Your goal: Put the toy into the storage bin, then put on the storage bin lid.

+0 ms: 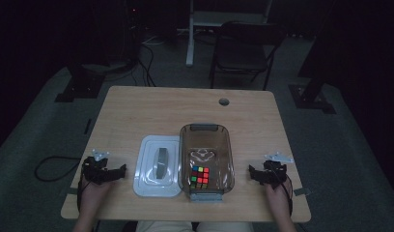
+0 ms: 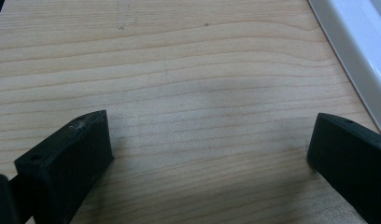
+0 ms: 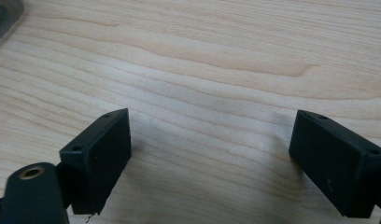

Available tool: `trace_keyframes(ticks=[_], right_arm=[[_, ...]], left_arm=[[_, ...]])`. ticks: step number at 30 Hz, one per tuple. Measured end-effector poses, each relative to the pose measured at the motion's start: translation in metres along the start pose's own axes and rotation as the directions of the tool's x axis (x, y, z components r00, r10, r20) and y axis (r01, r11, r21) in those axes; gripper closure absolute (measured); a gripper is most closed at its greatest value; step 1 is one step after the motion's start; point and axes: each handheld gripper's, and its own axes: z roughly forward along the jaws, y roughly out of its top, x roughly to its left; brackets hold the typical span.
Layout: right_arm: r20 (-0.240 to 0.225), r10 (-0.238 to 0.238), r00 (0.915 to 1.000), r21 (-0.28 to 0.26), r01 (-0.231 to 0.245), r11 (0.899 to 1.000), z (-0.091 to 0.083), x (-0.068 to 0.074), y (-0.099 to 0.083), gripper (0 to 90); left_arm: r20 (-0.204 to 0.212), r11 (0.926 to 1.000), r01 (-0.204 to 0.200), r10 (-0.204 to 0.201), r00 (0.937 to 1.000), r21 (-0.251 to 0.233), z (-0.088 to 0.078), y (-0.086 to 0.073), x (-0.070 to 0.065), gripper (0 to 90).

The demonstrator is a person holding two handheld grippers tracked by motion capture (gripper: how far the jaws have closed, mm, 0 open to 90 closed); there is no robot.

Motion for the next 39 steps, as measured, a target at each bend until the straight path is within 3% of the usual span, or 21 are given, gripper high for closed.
trace_keyframes(ticks=[17,25,29,34,39], right_arm=[[0.002,0.002,1.0000,0.000,-0.002,1.000,0.000,0.000,0.000,12.8],[0.002,0.003,1.0000,0.000,-0.003,1.000,0.000,0.000,0.000,12.8],[0.002,0.003,1.0000,0.000,-0.003,1.000,0.000,0.000,0.000,12.8],[0.002,0.003,1.0000,0.000,-0.003,1.000,0.000,0.000,0.000,12.7],[0.002,0.003,1.0000,0.000,-0.003,1.000,0.000,0.000,0.000,12.8]], left_arm=[[0.007,1.0000,-0.007,0.007,1.0000,-0.002,0.000,0.000,0.000,0.6],[0.028,0.9994,-0.034,0.034,0.9990,-0.002,-0.001,-0.001,0.000,0.7],[0.021,0.9996,-0.024,0.024,0.9995,0.015,-0.002,0.000,-0.002,0.7],[0.074,0.9997,-0.015,0.014,0.9972,0.020,-0.002,0.004,-0.009,1.6],[0.081,0.9995,-0.023,0.022,0.9965,0.020,-0.005,0.009,-0.015,1.6]])
